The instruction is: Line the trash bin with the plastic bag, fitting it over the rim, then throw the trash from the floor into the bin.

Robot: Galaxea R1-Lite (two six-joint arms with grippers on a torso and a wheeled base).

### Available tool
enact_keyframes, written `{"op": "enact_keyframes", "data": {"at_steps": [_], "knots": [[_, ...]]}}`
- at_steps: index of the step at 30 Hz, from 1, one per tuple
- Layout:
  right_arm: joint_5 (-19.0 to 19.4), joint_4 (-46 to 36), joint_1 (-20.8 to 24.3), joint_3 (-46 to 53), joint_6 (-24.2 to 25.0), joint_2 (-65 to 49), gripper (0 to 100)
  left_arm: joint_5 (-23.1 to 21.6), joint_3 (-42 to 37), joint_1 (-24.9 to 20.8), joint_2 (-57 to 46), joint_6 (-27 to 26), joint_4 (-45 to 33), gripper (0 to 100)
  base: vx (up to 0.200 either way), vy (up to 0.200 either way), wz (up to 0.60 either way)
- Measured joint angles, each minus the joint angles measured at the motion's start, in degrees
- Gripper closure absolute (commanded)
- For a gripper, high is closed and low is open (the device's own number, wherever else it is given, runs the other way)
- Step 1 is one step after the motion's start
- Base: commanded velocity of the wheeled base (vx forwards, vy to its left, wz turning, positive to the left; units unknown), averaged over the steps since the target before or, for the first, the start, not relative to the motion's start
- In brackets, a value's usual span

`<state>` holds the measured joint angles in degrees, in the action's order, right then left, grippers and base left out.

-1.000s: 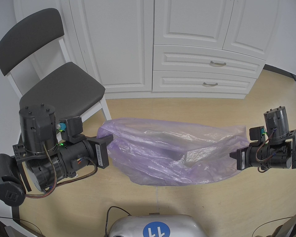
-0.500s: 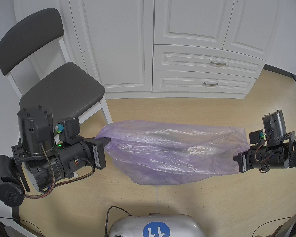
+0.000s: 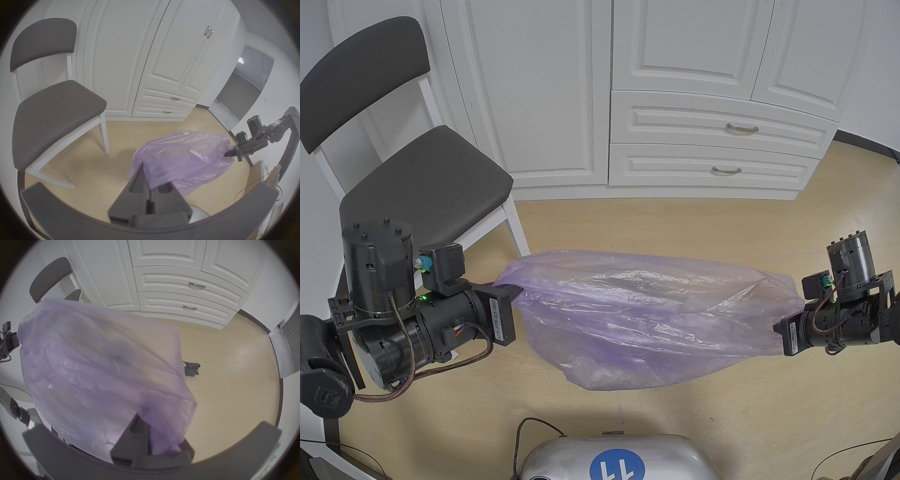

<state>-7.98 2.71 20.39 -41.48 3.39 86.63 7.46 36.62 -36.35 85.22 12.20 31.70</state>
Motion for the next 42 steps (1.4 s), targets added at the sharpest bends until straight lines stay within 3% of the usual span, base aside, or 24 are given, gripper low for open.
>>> {"op": "enact_keyframes", "data": {"at_steps": [10, 26, 33, 39, 42], "knots": [[-0.09, 0.07, -0.80, -0.16, -0.35, 2.07, 100, -1.33, 0.50, 1.93, 0.48, 0.00, 0.00, 100, 0.000, 0.000, 0.00], [-0.11, 0.00, -3.23, 1.05, -5.16, 4.14, 100, -1.94, 0.21, 3.78, 1.40, 0.00, 1.50, 100, 0.000, 0.000, 0.00], [-3.10, 1.06, -3.43, 0.28, -5.19, 4.50, 100, -1.85, 0.00, 4.66, 3.67, 0.02, 5.14, 100, 0.000, 0.000, 0.00], [-3.29, 5.34, -2.71, -0.99, -6.78, 5.02, 100, -1.61, -0.27, 3.97, 6.67, -1.87, 9.87, 100, 0.000, 0.000, 0.00], [-3.01, 12.24, -2.45, -2.11, -9.33, 6.78, 100, -1.72, 0.41, 3.56, 9.56, -4.16, 15.48, 100, 0.000, 0.000, 0.00]]}}
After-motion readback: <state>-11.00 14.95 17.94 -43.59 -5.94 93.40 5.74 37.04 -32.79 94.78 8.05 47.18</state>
